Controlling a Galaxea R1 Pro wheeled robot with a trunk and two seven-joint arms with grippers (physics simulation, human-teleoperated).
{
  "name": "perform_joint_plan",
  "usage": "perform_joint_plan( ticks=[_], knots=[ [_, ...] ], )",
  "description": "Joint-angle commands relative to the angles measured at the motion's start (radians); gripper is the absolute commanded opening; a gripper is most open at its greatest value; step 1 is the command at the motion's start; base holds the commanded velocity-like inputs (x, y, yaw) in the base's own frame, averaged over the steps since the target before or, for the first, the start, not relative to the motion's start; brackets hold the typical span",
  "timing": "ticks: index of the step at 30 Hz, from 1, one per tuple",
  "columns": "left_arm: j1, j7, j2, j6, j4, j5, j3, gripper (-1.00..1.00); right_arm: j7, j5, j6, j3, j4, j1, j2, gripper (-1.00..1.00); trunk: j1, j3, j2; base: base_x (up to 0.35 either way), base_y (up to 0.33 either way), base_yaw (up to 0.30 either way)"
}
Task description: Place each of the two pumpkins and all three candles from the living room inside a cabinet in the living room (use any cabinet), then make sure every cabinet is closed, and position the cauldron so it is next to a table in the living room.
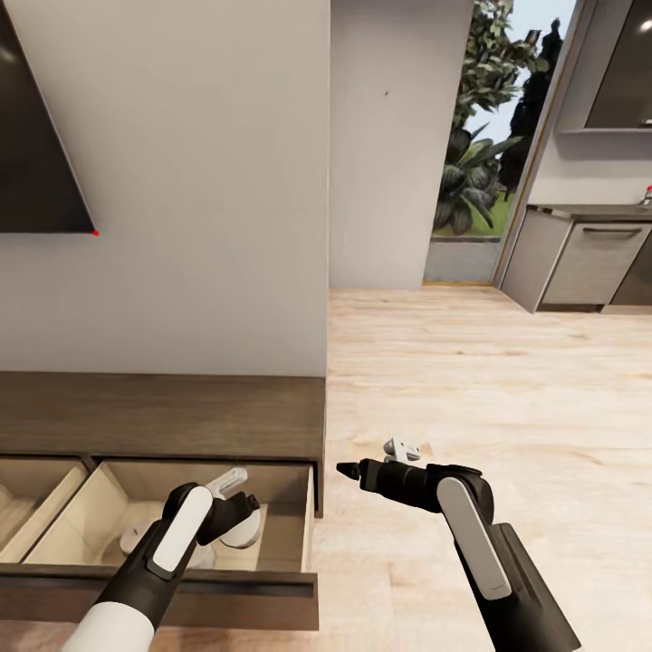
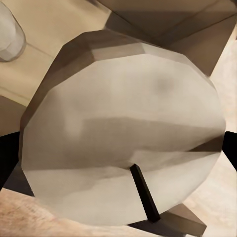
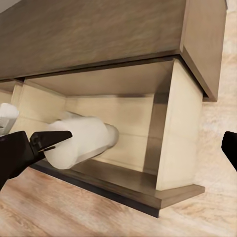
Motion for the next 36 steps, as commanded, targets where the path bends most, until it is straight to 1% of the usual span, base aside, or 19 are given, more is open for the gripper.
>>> perform_joint_plan(
  ticks=[1,20,28,31,36],
  knots=[
    [-0.001,0.01,0.0,0.001,-0.001,0.008,-0.001,-1.0,-0.01,-0.01,0.003,0.0,-0.001,-0.001,0.0,1.0,0.004,-0.004,-0.008,0.0,0.0,0.0],
    [-0.001,0.01,-0.001,0.001,-0.002,0.01,-0.001,-1.0,-0.01,-0.011,0.003,0.001,-0.001,-0.001,0.0,1.0,0.077,-0.064,-0.141,0.0,0.0,0.0],
    [-0.001,0.01,-0.001,0.001,-0.008,0.01,-0.001,-1.0,-0.009,-0.011,0.003,0.001,-0.001,-0.001,0.0,1.0,0.077,-0.064,-0.141,0.0,0.0,0.0],
    [-0.001,0.01,-0.001,0.001,-0.008,0.01,-0.001,-1.0,-0.009,-0.011,0.003,0.001,-0.001,-0.001,0.0,1.0,0.088,-0.073,-0.162,0.0,0.0,0.0],
    [-0.001,0.01,-0.001,0.001,-0.011,0.01,-0.001,-1.0,-0.009,-0.011,0.003,0.0,-0.001,-0.001,0.0,1.0,0.088,-0.073,-0.162,0.0,0.0,0.0]
  ],
)
